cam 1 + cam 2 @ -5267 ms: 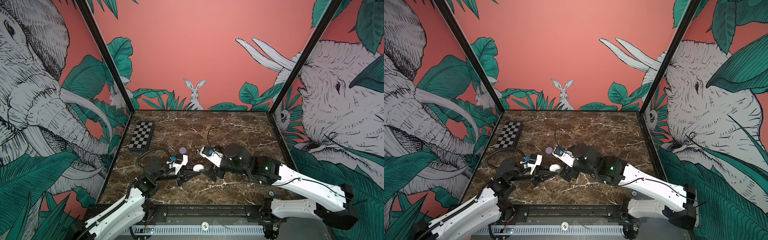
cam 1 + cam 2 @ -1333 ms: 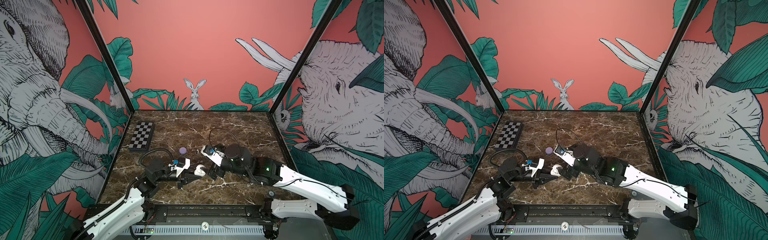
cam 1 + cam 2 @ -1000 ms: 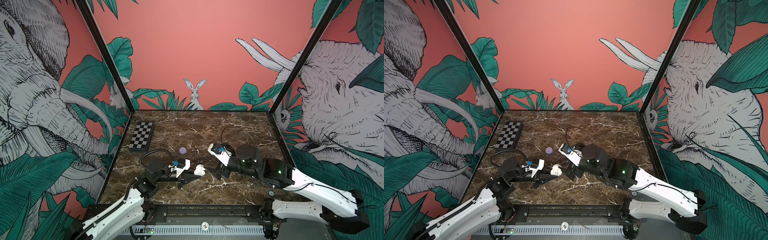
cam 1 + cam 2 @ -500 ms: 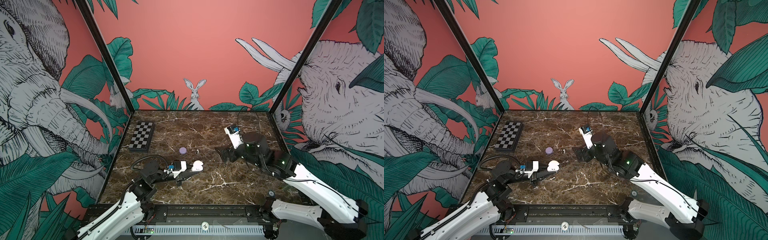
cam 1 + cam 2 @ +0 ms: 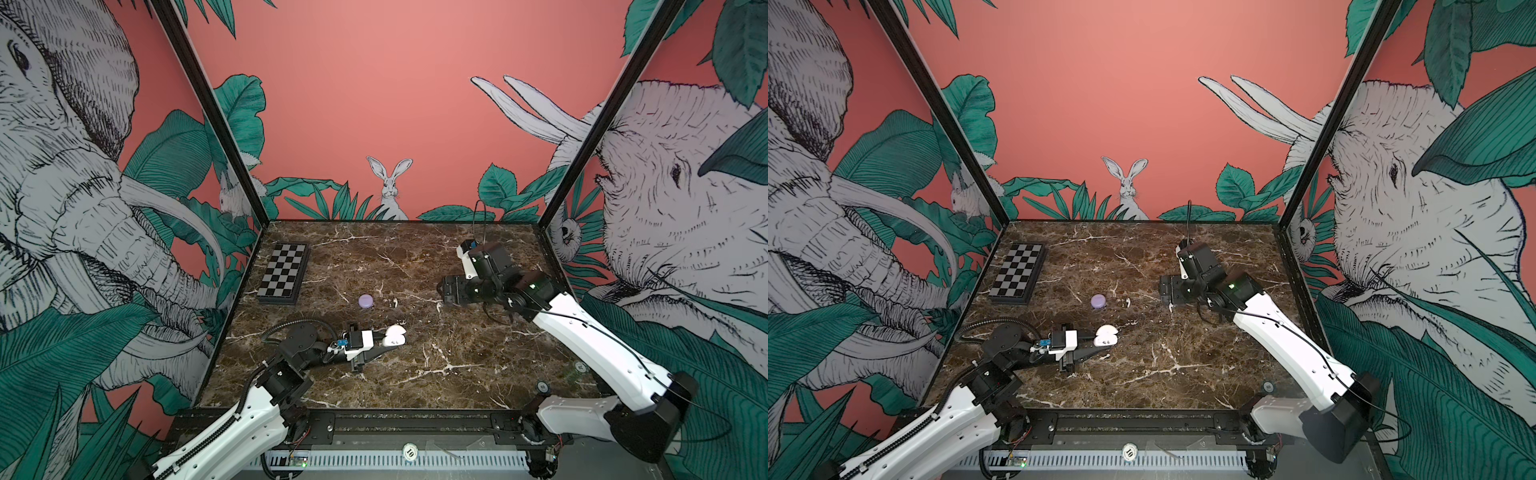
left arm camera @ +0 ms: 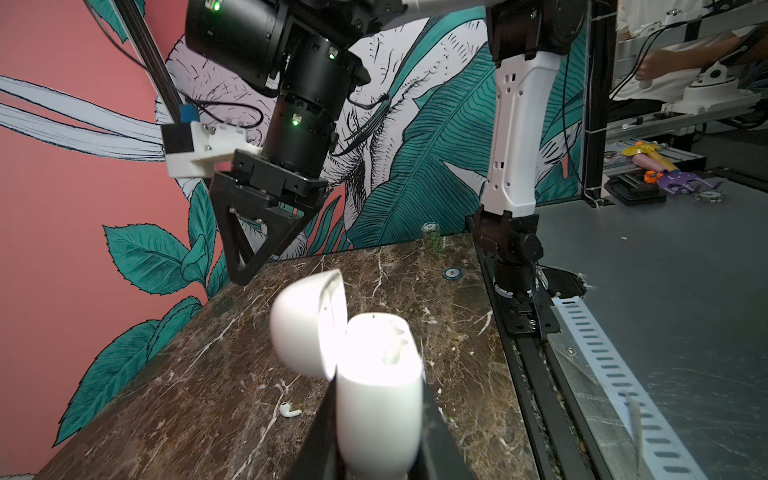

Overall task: Insert the wireless bluetooth earbuds into the charging case
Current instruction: 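Release the lid and move the right gripper over the loose white earbuds, then lower the right gripper onto the white earbud near the lavender case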

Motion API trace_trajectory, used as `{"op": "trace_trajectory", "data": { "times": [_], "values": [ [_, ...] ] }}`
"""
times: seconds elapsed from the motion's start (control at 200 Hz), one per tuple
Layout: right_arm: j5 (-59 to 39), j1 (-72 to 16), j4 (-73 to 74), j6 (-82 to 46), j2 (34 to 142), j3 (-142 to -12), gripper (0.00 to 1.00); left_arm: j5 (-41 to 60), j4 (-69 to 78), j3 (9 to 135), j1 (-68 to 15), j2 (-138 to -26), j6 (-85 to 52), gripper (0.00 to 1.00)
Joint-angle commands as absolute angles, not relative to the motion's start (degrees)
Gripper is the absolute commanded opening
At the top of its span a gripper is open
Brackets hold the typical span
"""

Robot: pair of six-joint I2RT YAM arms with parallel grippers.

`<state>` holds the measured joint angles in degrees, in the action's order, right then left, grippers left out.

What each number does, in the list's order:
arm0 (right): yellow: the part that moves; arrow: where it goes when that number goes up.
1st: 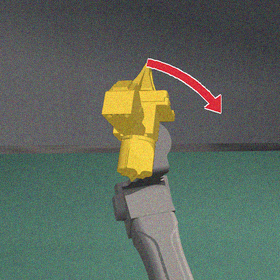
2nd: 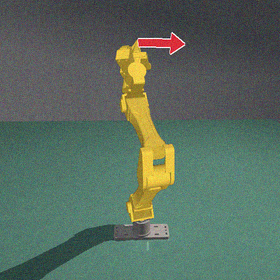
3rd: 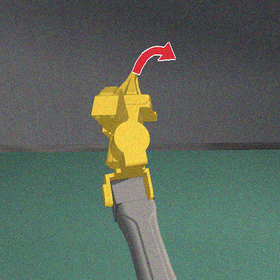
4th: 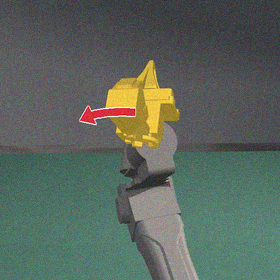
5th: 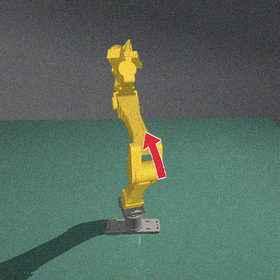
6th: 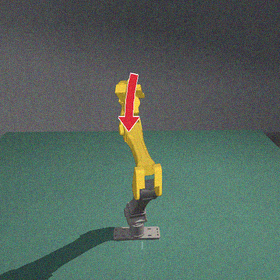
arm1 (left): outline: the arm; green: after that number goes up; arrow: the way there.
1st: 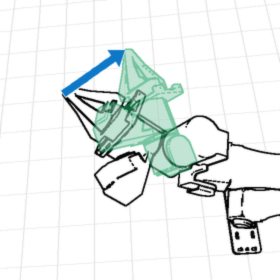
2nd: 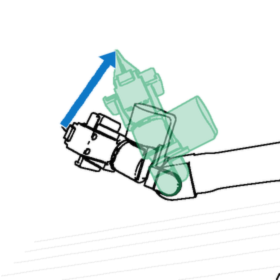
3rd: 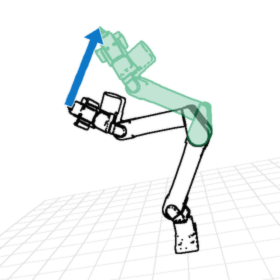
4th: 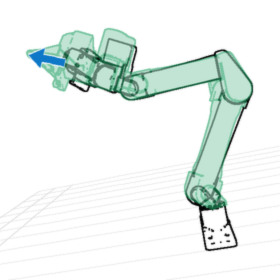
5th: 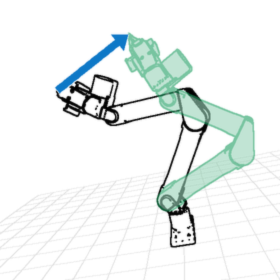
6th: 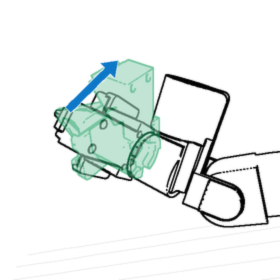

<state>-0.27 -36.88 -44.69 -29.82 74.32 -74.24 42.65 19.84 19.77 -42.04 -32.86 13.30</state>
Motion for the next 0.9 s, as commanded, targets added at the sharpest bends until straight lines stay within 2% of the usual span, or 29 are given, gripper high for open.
{"op": "trace_trajectory", "data": {
  "times": [0.0, 0.305, 0.605, 0.735, 0.895],
  "values": [
    [-1.9, -36.0, -47.1, -33.0, 76.1, -76.6, 0.93, 42.4, 17.7, 19.9, -42.5, -32.0, 16.5, 0.00],
    [-1.1, -35.4, -46.5, -33.2, 82.2, -76.5, 0.88, 43.5, 14.6, 21.2, -42.6, -33.1, 17.9, 0.00],
    [-0.3, -34.7, -47.2, -32.2, 89.3, -77.8, 0.78, 43.9, 14.0, 21.4, -42.9, -33.7, 18.7, 0.00],
    [-0.6, -34.0, -46.8, -32.3, 92.5, -77.8, 0.69, 44.0, 13.3, 21.5, -43.3, -34.3, 19.3, 0.00],
    [-1.1, -33.3, -46.8, -32.7, 96.7, -78.5, 0.66, 44.2, 12.8, 21.8, -43.6, -34.8, 19.9, 0.00]
  ]
}}
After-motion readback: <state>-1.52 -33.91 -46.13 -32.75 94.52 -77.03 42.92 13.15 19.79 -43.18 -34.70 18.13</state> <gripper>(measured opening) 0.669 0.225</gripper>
